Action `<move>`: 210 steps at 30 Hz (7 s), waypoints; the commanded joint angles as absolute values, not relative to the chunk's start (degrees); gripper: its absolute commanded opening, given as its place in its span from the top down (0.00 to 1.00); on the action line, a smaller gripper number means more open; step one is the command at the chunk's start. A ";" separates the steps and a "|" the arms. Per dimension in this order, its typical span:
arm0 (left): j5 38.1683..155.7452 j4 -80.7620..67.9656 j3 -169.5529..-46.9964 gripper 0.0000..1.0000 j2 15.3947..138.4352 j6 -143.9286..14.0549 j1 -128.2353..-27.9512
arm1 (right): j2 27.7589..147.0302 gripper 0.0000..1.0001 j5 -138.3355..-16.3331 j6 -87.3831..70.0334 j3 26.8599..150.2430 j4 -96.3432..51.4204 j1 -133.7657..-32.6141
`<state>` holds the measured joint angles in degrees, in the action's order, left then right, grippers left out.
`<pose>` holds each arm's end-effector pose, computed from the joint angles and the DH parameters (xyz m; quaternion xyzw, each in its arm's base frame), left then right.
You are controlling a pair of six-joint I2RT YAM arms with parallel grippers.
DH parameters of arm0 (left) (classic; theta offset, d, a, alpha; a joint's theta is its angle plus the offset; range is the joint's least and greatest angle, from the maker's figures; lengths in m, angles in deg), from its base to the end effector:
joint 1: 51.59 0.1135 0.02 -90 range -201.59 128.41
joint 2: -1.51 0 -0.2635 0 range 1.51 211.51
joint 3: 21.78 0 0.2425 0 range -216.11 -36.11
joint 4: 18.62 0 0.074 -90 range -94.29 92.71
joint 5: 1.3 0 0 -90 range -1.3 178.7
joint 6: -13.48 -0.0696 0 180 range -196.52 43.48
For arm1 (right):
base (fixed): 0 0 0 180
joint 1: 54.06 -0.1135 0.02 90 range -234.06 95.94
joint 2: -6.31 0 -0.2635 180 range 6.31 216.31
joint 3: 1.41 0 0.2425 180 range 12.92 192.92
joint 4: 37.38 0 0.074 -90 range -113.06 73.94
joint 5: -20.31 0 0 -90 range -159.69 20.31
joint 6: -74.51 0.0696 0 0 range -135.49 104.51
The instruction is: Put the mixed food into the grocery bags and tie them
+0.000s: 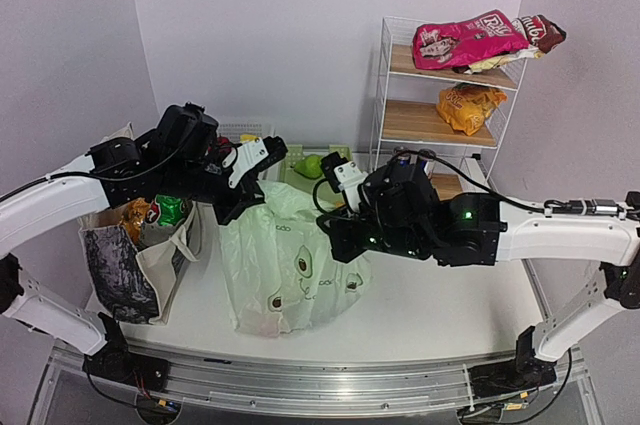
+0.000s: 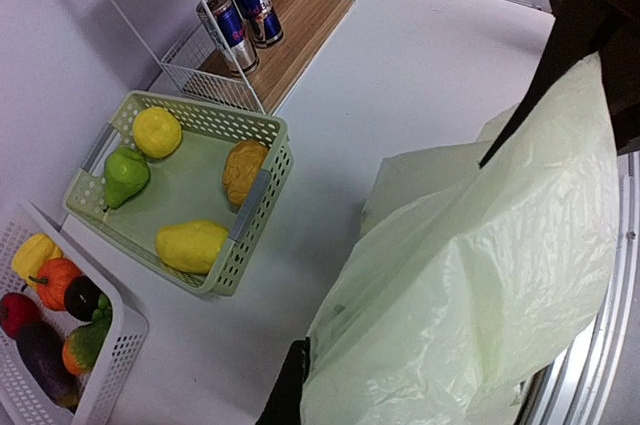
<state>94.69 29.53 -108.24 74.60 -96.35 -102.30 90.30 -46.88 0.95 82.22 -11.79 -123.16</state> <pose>0.1824 -0.2344 0.3400 0.5307 0.7085 -0.1678 0.4338 0.1533 0.3259 0.3136 -0.2746 0.7914 0.2299 0.4954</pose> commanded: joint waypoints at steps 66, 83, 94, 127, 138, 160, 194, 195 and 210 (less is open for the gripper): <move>115.68 27.56 -105.06 0.30 71.68 -115.34 -99.13 | 80.25 1.00 -76.54 26.77 72.27 -19.72 -114.92; 114.84 24.74 -111.48 1.00 72.46 -103.11 -93.74 | 64.00 1.00 -49.52 39.46 58.76 -14.03 -112.73; 128.21 20.34 -107.76 1.00 71.20 -97.11 -88.60 | 62.91 1.00 -56.63 37.75 59.37 -5.21 -112.70; 136.07 21.27 -108.00 1.00 74.91 -100.54 -87.51 | 101.17 0.14 -81.33 -89.34 115.67 22.42 -104.05; 136.86 22.06 -108.50 1.00 75.32 -101.99 -87.31 | 107.08 0.20 -87.37 -92.25 120.92 34.20 -102.28; 138.56 23.94 -108.62 1.00 73.21 -104.15 -85.81 | 109.15 1.00 -79.96 -65.24 131.50 30.41 -98.33; 154.56 19.78 -109.85 1.00 77.20 -112.34 -83.36 | 86.25 0.08 -73.54 -5.27 108.26 22.41 -96.04; 154.38 19.81 -109.80 1.00 76.96 -112.22 -83.37 | 87.57 0.08 -74.87 -3.52 108.51 20.17 -96.00; 154.26 19.11 -108.01 1.00 75.65 -112.33 -83.41 | 85.31 0.11 -72.17 2.18 89.72 -4.29 -96.18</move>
<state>152.22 20.22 -107.50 76.93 -111.28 -83.52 87.07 -72.66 2.05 91.37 3.48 -96.19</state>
